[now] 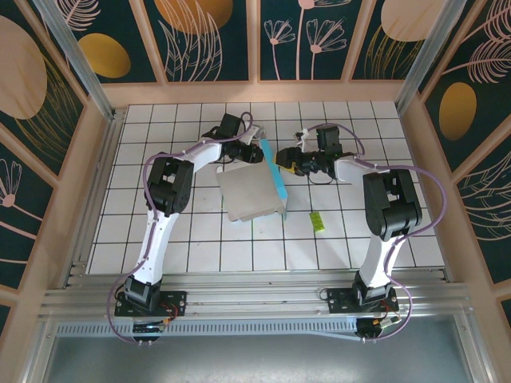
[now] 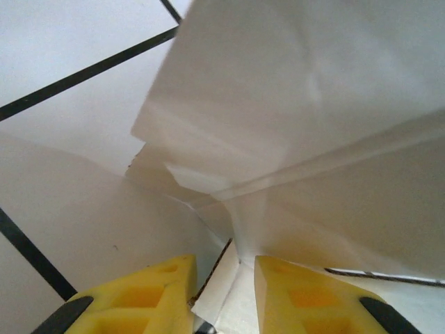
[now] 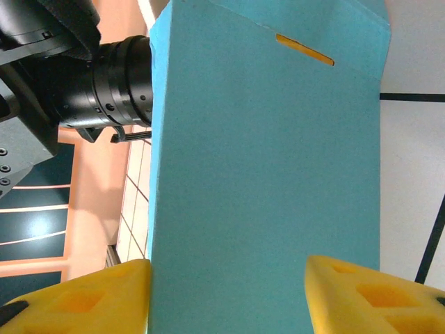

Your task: Fold the paper box

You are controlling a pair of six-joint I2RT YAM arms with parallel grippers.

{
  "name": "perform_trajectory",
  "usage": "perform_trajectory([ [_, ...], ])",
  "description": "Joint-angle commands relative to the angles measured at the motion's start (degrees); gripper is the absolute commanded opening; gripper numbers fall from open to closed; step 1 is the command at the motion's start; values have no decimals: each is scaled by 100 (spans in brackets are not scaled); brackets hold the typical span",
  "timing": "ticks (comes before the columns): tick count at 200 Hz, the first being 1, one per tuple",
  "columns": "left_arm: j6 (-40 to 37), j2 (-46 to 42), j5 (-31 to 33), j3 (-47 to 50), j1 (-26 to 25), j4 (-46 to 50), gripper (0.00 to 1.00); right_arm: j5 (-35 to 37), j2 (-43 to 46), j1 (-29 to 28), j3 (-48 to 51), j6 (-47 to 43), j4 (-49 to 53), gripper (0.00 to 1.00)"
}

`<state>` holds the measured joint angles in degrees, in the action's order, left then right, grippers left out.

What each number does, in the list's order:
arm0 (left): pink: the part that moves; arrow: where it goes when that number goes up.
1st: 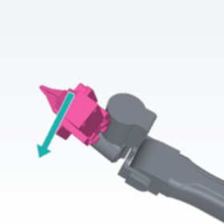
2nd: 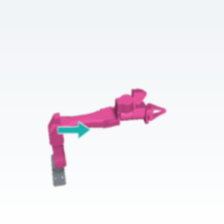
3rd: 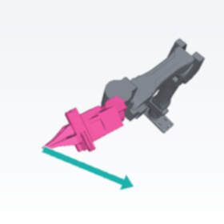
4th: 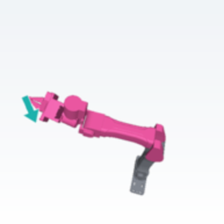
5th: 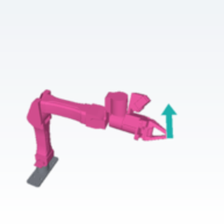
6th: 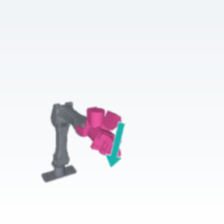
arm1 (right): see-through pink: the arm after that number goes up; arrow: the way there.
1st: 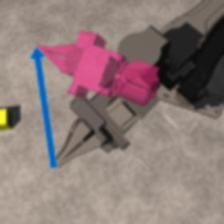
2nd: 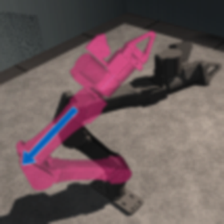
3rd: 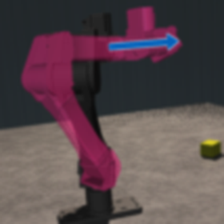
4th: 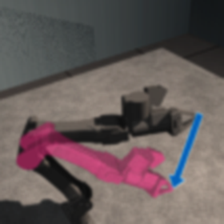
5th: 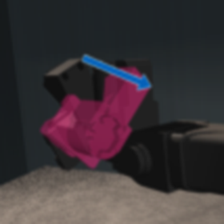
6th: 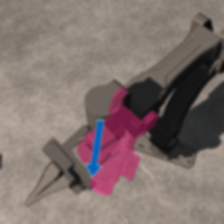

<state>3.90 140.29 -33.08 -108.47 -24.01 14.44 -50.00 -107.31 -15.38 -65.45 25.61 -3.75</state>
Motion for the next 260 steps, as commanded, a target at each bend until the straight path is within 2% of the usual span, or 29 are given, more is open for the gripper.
perform_trajectory([
  [1,67,-369,-577,236,-90,-105,28,334,26,-36,172,-57,242,59],
  [36,136,-442,-742,379,-95,-276,28,335,8,-61,160,-38,222,59],
  [109,-92,-296,-610,347,-174,185,29,350,17,-76,185,-29,208,60],
  [208,-177,-99,-647,344,-241,612,19,342,-5,-93,165,12,164,60],
  [240,-178,-130,-623,273,-240,632,18,337,6,-96,164,-3,186,60],
  [260,-60,-373,-461,417,-229,348,24,359,25,-87,164,-26,216,60],
])
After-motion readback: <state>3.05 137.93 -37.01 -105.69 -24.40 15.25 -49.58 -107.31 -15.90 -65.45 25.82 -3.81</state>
